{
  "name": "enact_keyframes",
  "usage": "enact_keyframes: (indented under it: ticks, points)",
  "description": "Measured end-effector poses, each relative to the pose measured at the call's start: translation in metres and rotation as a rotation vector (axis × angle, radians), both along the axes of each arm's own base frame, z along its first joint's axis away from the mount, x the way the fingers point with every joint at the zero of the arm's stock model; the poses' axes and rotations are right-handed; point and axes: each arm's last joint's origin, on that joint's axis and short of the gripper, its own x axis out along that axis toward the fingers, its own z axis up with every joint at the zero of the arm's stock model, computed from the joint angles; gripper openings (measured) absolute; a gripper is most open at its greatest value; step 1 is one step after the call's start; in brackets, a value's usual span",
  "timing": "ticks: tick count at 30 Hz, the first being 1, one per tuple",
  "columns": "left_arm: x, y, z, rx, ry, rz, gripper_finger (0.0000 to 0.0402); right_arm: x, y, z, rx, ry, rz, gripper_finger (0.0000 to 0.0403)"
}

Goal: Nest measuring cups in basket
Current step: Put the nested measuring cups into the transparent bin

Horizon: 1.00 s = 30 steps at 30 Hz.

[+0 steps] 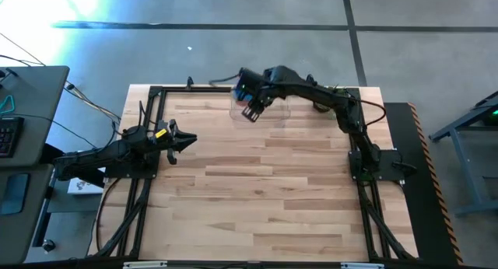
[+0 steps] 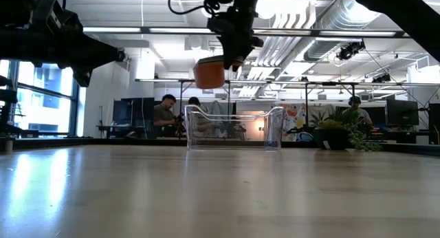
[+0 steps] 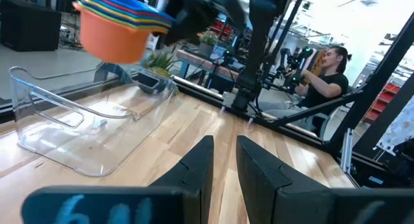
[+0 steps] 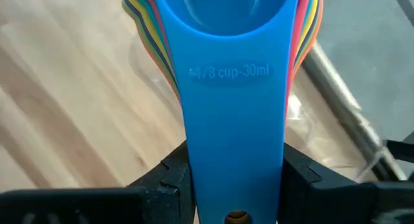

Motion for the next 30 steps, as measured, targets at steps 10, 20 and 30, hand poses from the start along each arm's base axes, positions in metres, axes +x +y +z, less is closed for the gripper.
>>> enact_keyframes:
  ticks: [10, 20, 30]
  points:
    - [0.000, 0.000, 0.000, 0.000, 0.000, 0.000, 0.0058, -0.020, -0.049, -0.012, 0.091, 0.037, -0.021, 0.0126]
    - [0.000, 0.000, 0.000, 0.000, 0.000, 0.000, 0.0058, -0.023, -0.074, -0.057, 0.181, 0.054, 0.052, 0.0126]
    - [0.000, 0.000, 0.000, 0.000, 0.000, 0.000, 0.0058, -0.022, -0.077, -0.098, 0.240, 0.058, 0.117, 0.0126]
